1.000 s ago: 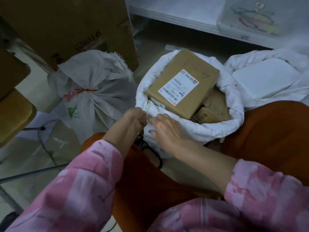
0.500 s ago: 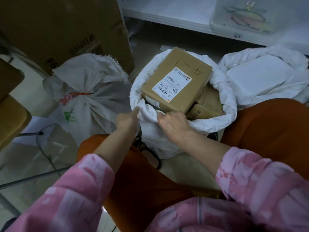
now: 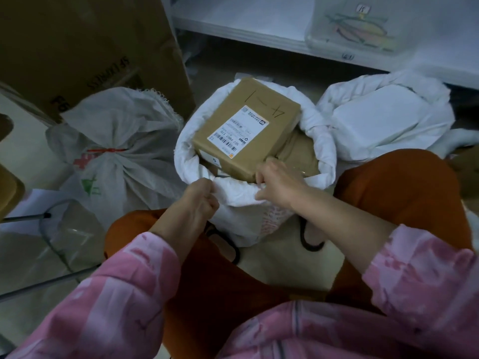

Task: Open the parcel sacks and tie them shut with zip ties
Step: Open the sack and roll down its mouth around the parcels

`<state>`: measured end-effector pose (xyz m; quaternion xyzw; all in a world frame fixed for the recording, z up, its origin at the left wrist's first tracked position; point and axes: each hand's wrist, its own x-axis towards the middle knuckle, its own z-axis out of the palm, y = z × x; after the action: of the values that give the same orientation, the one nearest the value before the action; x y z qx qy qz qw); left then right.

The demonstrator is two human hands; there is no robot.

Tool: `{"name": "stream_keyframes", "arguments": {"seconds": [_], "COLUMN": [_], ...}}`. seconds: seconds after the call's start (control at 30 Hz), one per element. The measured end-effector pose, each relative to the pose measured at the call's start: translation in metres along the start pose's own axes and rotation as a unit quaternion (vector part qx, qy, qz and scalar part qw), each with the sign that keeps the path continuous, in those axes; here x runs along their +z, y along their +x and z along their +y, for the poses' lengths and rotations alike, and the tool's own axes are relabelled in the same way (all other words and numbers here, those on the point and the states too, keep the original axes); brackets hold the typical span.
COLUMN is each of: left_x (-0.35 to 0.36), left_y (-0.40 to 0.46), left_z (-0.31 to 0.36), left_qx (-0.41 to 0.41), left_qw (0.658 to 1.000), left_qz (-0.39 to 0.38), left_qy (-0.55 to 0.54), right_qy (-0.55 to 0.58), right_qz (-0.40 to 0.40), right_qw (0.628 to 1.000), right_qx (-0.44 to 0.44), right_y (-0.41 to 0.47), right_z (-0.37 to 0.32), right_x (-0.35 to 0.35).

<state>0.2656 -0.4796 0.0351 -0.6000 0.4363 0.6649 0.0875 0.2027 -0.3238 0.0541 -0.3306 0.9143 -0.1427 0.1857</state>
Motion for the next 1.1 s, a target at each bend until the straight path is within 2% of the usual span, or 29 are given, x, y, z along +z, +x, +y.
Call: {"name": "stream_keyframes", "arguments": {"seconds": [0.1, 0.2, 0.27, 0.33, 0.37, 0.4, 0.43, 0.47, 0.5, 0.53, 0.6, 0.63, 0.67, 0.73, 0.8, 0.83, 0.9, 0.97, 1.03, 1.07, 1.1], "left_x": [-0.006, -0.014, -0.015, -0.017, -0.019, -0.021, -0.021, -0.02, -0.017, -0.012, -0.001, 0.005, 0.011, 0.022, 0.029, 0.029, 0.026, 0.021, 0.018, 0.017, 0.018], "left_y": [-0.001, 0.002, -0.001, -0.011, -0.011, -0.013, -0.023, -0.03, -0.034, -0.031, -0.021, -0.017, -0.015, -0.012, -0.008, -0.006, 0.0, 0.008, 0.011, 0.012, 0.014], "left_z": [-0.003, -0.004, -0.002, -0.001, -0.003, -0.005, -0.006, -0.007, -0.008, -0.008, -0.008, -0.007, -0.007, -0.009, -0.014, -0.016, -0.022, -0.027, -0.03, -0.031, -0.032], "left_qx": [-0.024, -0.051, -0.034, 0.075, 0.185, 0.309, 0.421, 0.5, 0.535, 0.536, 0.492, 0.478, 0.475, 0.48, 0.482, 0.487, 0.492, 0.494, 0.487, 0.482, 0.479], "left_qw": [0.997, 0.995, 0.999, 0.986, 0.947, 0.877, 0.795, 0.719, 0.655, 0.606, 0.558, 0.54, 0.507, 0.411, 0.348, 0.337, 0.342, 0.353, 0.357, 0.36, 0.377], "left_qz": [0.011, 0.008, 0.031, 0.095, 0.154, 0.195, 0.199, 0.168, 0.123, 0.082, 0.039, 0.043, 0.057, 0.087, 0.102, 0.108, 0.126, 0.146, 0.157, 0.151, 0.131], "left_qy": [-0.068, -0.083, -0.025, 0.118, 0.215, 0.311, 0.389, 0.453, 0.519, 0.582, 0.667, 0.691, 0.717, 0.77, 0.797, 0.799, 0.791, 0.781, 0.782, 0.784, 0.781], "right_qy": [-0.125, -0.183, -0.249, -0.289, -0.296, -0.302, -0.312, -0.304, -0.289, -0.29, -0.306, -0.308, -0.305, -0.304, -0.263, -0.231, -0.108, 0.007, -0.004, -0.042, -0.077], "right_qz": [-0.063, -0.069, -0.063, -0.055, -0.037, 0.0, 0.022, 0.049, 0.068, 0.082, 0.092, 0.088, 0.085, 0.077, 0.037, -0.001, -0.032, 0.0, 0.061, 0.069, 0.052], "right_qw": [0.99, 0.981, 0.964, 0.95, 0.946, 0.94, 0.934, 0.932, 0.931, 0.927, 0.921, 0.921, 0.923, 0.928, 0.948, 0.964, 0.992, 1.0, 0.996, 0.994, 0.992], "right_qx": [0.026, -0.006, -0.063, -0.107, -0.129, -0.16, -0.176, -0.191, -0.215, -0.226, -0.222, -0.221, -0.219, -0.201, -0.176, -0.135, -0.053, 0.02, 0.065, 0.075, 0.084], "right_y": [0.004, 0.009, 0.008, 0.007, 0.005, 0.003, 0.001, 0.0, -0.001, -0.003, -0.007, -0.009, -0.011, -0.015, -0.018, -0.016, -0.011, -0.001, 0.009, 0.012, 0.015], "right_z": [0.015, 0.013, 0.008, 0.007, 0.007, 0.009, 0.008, 0.01, 0.012, 0.015, 0.018, 0.019, 0.02, 0.018, 0.02, 0.019, 0.017, 0.02, 0.031, 0.038, 0.045], "right_x": [-0.003, 0.005, 0.006, 0.008, 0.011, 0.017, 0.02, 0.023, 0.025, 0.028, 0.035, 0.038, 0.038, 0.033, 0.029, 0.025, 0.01, -0.006, -0.02, -0.024, -0.025]}}
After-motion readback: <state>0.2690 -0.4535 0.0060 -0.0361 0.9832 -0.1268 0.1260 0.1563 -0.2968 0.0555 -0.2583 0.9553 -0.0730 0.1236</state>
